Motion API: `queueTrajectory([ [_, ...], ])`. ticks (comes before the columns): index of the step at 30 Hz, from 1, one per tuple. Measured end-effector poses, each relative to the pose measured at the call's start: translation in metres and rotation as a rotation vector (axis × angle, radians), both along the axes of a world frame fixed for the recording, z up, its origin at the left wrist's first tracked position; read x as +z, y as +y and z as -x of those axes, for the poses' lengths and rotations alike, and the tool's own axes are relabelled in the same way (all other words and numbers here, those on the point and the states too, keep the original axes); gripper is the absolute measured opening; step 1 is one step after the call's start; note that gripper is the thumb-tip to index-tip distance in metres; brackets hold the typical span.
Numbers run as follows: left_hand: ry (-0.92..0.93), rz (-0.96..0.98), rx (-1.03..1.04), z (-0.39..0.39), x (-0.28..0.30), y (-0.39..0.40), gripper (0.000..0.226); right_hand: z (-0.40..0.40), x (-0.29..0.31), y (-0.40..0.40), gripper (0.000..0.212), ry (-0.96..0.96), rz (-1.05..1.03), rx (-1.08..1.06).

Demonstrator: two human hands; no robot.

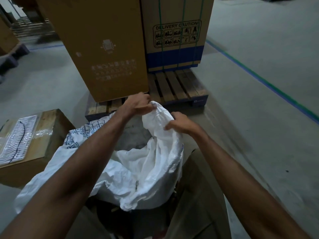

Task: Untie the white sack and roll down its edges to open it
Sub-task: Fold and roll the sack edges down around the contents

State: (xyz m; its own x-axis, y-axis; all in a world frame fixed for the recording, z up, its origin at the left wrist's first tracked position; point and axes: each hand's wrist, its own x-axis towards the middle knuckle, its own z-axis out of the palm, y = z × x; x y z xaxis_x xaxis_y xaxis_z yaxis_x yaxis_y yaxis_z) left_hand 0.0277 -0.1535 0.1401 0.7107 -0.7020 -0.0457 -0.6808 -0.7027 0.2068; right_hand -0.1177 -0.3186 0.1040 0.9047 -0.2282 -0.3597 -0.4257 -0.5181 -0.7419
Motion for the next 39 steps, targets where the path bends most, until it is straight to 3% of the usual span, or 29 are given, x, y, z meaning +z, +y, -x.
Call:
queueTrajectory([
  [5, 0.167, 0.035, -0.039, 0.004, -0.002, 0.004, 0.058, 0.003, 0.005, -0.003, 0.041, -0.112, -0.133, -0.155],
  [7, 0.047, 0.036, -0.187, 0.012, -0.001, 0.003, 0.083, 0.007, 0.009, -0.002, 0.041, -0.147, -0.180, -0.183],
  [9, -0.100, 0.022, -0.318, 0.028, -0.004, -0.007, 0.093, 0.008, 0.011, -0.001, 0.047, -0.149, -0.227, -0.198],
  [13, -0.255, -0.081, -0.280, 0.045, -0.012, -0.023, 0.064, 0.013, 0.016, 0.000, 0.053, -0.088, -0.289, -0.162],
  [17, -0.366, -0.230, -0.099, 0.039, -0.004, -0.027, 0.028, 0.019, 0.001, 0.005, 0.070, -0.147, 0.185, -0.239],
  [19, -0.246, -0.248, -0.021, 0.029, -0.003, -0.030, 0.024, 0.022, -0.004, 0.012, 0.064, -0.261, 0.268, -0.332],
  [22, 0.110, -0.189, -0.079, 0.010, 0.002, -0.022, 0.051, 0.027, -0.010, 0.013, 0.035, -0.395, -0.015, -0.297],
  [24, 0.400, -0.075, -0.173, 0.007, 0.015, -0.010, 0.076, 0.032, -0.019, 0.012, 0.028, -0.416, -0.258, -0.260],
  [26, 0.556, 0.034, -0.290, 0.018, 0.026, -0.004, 0.072, 0.036, -0.023, 0.012, 0.026, -0.445, -0.405, -0.269],
  [28, 0.452, 0.021, -0.302, 0.029, 0.024, -0.004, 0.076, 0.036, -0.024, 0.016, 0.030, -0.427, -0.501, -0.286],
  [30, 0.281, -0.021, -0.252, 0.040, 0.018, -0.008, 0.091, 0.037, -0.019, 0.021, 0.054, -0.364, -0.599, -0.313],
  [32, 0.269, 0.048, -0.228, 0.041, 0.011, -0.015, 0.083, 0.035, -0.015, 0.026, 0.076, -0.319, -0.657, -0.355],
  [36, -0.008, 0.067, -0.060, 0.034, 0.011, -0.020, 0.058, 0.031, -0.021, 0.035, 0.046, -0.233, -0.442, -0.463],
  [39, -0.124, 0.071, 0.085, 0.029, 0.009, -0.018, 0.050, 0.027, -0.027, 0.036, 0.042, -0.212, -0.374, -0.555],
])
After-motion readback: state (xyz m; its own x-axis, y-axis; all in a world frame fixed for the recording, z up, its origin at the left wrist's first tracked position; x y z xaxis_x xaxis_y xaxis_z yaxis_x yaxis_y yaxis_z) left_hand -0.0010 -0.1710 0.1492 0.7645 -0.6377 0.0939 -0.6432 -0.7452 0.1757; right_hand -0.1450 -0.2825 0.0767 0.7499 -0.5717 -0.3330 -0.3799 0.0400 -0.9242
